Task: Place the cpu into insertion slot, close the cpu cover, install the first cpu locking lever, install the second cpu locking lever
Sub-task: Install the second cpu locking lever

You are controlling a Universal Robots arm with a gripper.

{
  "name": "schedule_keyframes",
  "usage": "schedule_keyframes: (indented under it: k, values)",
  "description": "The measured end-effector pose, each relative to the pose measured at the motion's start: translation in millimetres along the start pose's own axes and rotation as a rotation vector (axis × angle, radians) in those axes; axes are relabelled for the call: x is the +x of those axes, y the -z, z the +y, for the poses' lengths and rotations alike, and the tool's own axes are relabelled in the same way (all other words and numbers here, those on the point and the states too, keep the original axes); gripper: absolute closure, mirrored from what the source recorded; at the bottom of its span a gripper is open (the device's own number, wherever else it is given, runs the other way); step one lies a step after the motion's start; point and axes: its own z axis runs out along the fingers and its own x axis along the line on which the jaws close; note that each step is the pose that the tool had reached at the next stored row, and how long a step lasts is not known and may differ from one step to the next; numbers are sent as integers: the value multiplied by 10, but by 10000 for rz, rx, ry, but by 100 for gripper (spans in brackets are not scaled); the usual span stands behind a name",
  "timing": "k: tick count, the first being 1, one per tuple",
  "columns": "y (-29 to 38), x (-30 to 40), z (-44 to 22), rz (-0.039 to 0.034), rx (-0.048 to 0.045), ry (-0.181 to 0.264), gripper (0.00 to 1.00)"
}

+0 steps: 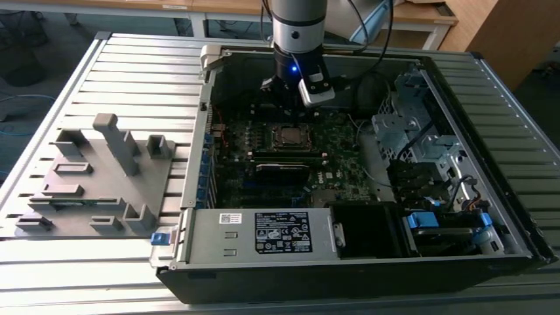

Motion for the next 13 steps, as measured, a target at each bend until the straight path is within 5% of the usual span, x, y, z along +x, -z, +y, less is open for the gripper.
schedule_keyframes:
  k: [13]
  values:
    - [7,-1,0,-1,5,13,90]
